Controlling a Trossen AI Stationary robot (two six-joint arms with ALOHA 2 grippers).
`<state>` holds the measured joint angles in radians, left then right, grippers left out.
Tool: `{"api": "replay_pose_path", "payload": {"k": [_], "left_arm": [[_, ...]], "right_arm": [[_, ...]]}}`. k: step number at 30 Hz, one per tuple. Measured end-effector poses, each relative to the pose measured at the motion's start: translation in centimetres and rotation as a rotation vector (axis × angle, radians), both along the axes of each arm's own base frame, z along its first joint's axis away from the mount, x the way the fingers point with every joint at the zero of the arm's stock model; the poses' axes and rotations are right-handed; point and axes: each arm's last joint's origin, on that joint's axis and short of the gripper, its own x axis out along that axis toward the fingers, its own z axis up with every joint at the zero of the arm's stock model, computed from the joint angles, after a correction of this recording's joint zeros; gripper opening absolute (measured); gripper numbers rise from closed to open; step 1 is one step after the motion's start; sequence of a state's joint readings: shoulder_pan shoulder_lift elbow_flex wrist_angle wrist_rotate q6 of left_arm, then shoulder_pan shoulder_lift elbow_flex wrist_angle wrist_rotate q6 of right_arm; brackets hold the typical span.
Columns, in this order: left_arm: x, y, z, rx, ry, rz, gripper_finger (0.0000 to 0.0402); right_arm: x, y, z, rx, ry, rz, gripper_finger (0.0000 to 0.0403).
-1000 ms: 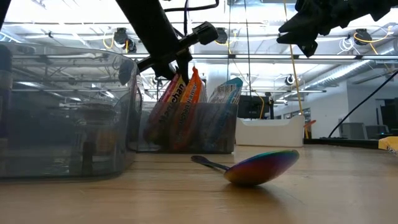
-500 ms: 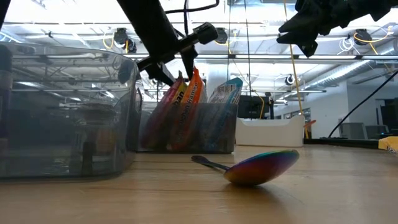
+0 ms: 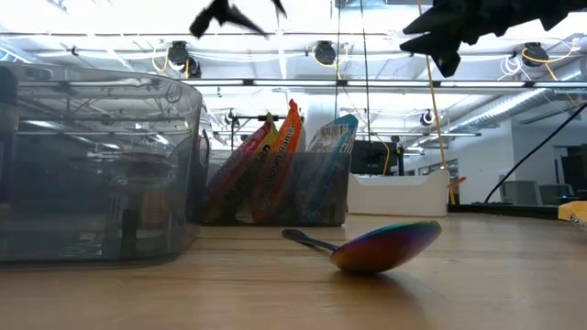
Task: Pick & Place Food Item
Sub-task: Put the purple spoon into the white bin
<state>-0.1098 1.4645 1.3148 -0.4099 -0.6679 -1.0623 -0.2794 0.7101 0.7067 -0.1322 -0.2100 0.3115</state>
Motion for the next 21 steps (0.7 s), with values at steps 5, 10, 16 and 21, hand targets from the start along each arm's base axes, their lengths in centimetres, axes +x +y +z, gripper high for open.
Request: {"api": "replay_pose_path", "payload": {"k": [5,10,16,21], "left_arm": [[-2.8,0.5,5.2,0.044,-0.25,-0.032,0.0191],[-4.4,0.4,8.1,0.12,-0.389,-0.07,0.0195],[-4.0,0.5,9.1,0.136,-0.5,-0.042,0.0196],[-3.7,0.6,9.6,0.219,-0.521,-0.191,0.0191]], "right_arm": [[0.3,-0.1,0.5,0.019,-0.06,-0.006,0.013],[0.5,-0.1,1.2,0.068,-0.138,-0.017,0.013],[1.6,-0.4,2.2,0.143,-0.269,-0.012,0.013],[3.5,0.4,3.2,0.186,-0.424,0.176,0.013]]}}
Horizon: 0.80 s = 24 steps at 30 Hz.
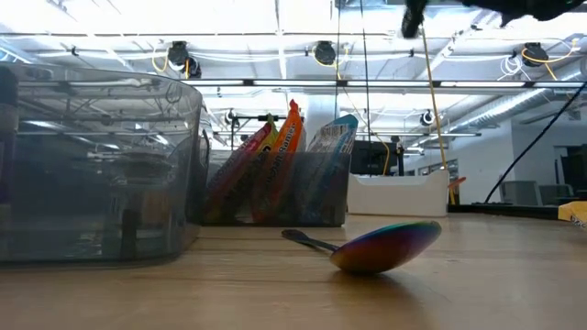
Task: Pick & Place Food Item
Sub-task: Put the purple spoon into the white bin
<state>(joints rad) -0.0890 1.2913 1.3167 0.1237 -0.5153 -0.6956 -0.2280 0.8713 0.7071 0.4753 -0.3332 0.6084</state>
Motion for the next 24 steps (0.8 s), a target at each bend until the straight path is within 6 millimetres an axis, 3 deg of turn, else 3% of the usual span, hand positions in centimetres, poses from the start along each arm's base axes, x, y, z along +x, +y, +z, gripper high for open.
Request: {"api": "replay_pose_path", "payload": {"k": [5,11,14,19,24], "left_arm": [[-0.6,-1.4,1.0,0.161,-0.034,-0.218,0.0197],[-2.5,-3.8,2.0,0.254,-0.059,-0.408,0.0192],[-3.9,-5.2,2.3,0.308,-0.039,-0.464,0.0187],[-6.3,-6.8,2.8,0.37,-0.014,-0.513,0.0182],[-7.9,-8.6,2.7,0.402,0.025,-0.546,0.0182]], "right_arm": [[2.8,2.1,0.6,0.09,-0.225,0.093,0.014],[6.9,5.7,1.3,0.207,-0.357,0.073,0.0213],[9.4,8.2,3.0,0.168,-0.339,0.126,0.0255],[13.1,13.0,6.3,-0.042,-0.273,0.161,0.03],[15.6,16.4,7.5,-0.249,0.03,0.139,0.0308]]}}
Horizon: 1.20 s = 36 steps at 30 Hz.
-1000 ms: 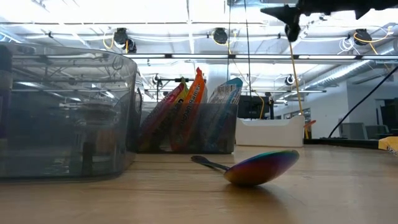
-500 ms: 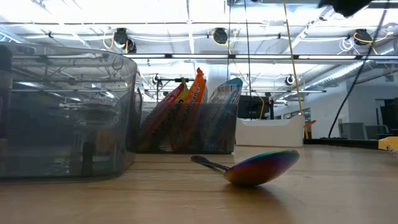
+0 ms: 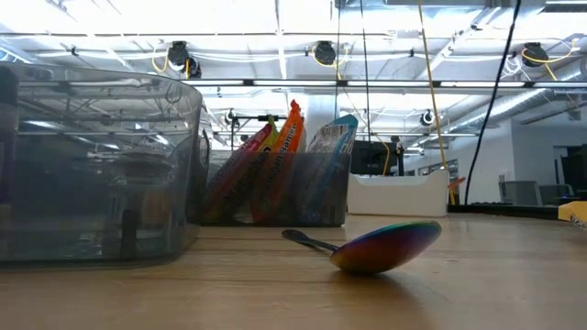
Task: Pick & Place Food Item
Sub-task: Put the purple spoon into the white bin
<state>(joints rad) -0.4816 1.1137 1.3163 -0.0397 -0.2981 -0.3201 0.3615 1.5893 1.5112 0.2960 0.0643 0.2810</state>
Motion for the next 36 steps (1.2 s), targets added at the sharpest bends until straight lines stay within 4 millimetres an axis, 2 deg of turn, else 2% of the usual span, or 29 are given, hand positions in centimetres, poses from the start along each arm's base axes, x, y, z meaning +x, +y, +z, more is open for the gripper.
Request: {"api": "replay_pose_path", "payload": {"k": [4,9,13,19,22,27,31,36], "left_arm": [[-0.8,-1.5,-0.6,0.042,0.056,-0.014,0.0182],[-1.4,-2.3,-1.4,0.056,0.141,0.022,0.0182],[-1.8,-2.8,-2.3,0.046,0.219,0.043,0.0182],[-2.0,-2.9,-3.1,-0.011,0.307,0.063,0.0182],[-2.0,-2.9,-3.2,-0.024,0.316,0.069,0.0182],[-2.1,-2.8,-3.4,-0.017,0.33,0.098,0.0182],[-2.1,-2.7,-3.8,-0.018,0.363,0.123,0.0182],[-2.2,-2.5,-4.1,-0.011,0.392,0.148,0.0182]], "right_arm": [[1.3,1.8,-0.6,-0.158,0.218,-0.008,0.03],[2.4,3.5,-2.6,-0.241,0.354,0.03,0.0293],[2.8,5.4,-6.0,-0.404,0.481,0.09,0.0293],[3.1,8.1,-12.1,-0.635,0.674,0.302,0.0293],[3.3,9.3,-14.5,-0.737,0.711,0.35,0.0293],[3.6,11.2,-18.1,-0.809,0.745,0.404,0.0293],[3.6,11.9,-20.9,-0.882,0.832,0.349,0.0293],[3.6,11.6,-22.5,-0.937,0.914,0.202,0.0293]]}}
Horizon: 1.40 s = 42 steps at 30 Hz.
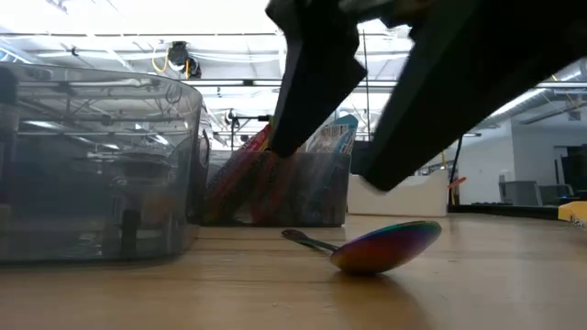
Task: Pick & Place Food Item
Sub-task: Put the purple spoon into the white bin
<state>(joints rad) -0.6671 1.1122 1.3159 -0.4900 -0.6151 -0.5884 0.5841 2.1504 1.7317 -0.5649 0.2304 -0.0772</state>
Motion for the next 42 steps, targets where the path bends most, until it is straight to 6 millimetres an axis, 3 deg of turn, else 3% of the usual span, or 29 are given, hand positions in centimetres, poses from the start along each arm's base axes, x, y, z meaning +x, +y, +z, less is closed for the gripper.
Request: {"api": "replay_pose_path", "payload": {"k": [8,16,26,36,42], "left_arm": [[0.3,0.5,-0.1,0.007,0.006,0.032,0.0182],[0.2,0.6,-0.4,0.026,0.034,0.032,0.0182],[0.2,0.6,-0.5,0.015,0.049,0.039,0.0182],[0.2,0.6,-0.5,-0.009,0.049,0.044,0.0182],[0.2,0.6,-0.5,-0.012,0.049,0.045,0.0182]], "right_arm": [[-0.5,-0.3,-1.5,0.054,0.067,-0.062,0.0293],[-1.5,1.3,-1.5,0.083,0.069,-0.053,0.0293],[-2.0,1.7,-1.7,0.085,0.088,-0.072,0.0293],[-3.0,-1.3,-3.7,-0.036,0.247,-0.135,0.0292],[-2.3,-3.7,-3.8,-0.071,0.276,-0.217,0.0292]]}}
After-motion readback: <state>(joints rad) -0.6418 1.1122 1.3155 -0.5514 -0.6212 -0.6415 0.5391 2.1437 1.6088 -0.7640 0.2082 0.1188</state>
